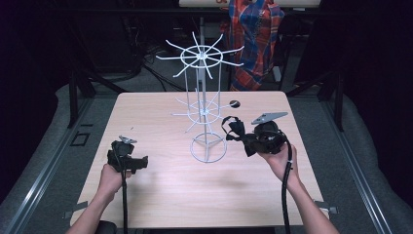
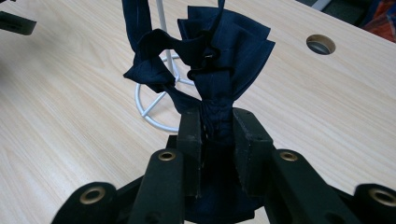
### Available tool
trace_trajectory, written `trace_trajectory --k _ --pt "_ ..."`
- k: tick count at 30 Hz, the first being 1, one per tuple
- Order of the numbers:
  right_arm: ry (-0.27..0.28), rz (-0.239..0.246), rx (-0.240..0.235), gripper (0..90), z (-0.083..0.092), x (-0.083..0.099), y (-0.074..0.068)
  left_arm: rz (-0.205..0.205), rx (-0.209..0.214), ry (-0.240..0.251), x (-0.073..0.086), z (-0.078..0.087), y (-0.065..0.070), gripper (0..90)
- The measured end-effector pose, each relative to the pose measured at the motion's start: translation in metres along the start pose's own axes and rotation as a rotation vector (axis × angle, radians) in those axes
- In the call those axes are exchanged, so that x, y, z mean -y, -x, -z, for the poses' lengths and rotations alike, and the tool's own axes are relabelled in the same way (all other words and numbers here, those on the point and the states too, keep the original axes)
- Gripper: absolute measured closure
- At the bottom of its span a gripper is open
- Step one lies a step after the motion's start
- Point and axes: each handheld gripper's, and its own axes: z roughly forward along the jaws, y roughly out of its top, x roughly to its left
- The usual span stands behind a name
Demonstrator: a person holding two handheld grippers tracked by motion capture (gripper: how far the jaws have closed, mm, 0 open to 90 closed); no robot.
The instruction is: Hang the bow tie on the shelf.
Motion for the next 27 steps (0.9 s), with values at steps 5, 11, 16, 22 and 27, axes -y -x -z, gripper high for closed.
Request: trace_trajectory --k 5,11,16,22,27 --pt "-0.006 0.005 -0.004 73.7 -0.005 -0.003 -0.001 0.001 0.000 0.000 0.000 0.000 0.000 15.6" --pt "-0.006 0.002 -0.012 73.6 -0.011 -0.006 -0.002 0.000 0.000 0.000 0.000 0.000 0.000 15.6" --pt "-0.010 0.002 -0.010 73.6 -0.015 -0.007 -0.003 0.001 -0.001 0.000 0.000 0.000 0.000 15.6" --pt "-0.011 -0.007 -0.018 73.3 -0.020 -0.008 -0.003 0.002 0.000 -0.001 0.000 0.000 0.000 15.6" --pt "-0.025 -0.007 -0.020 73.2 -0.026 -0.008 -0.002 0.002 -0.002 0.000 0.000 -0.001 0.000 15.6"
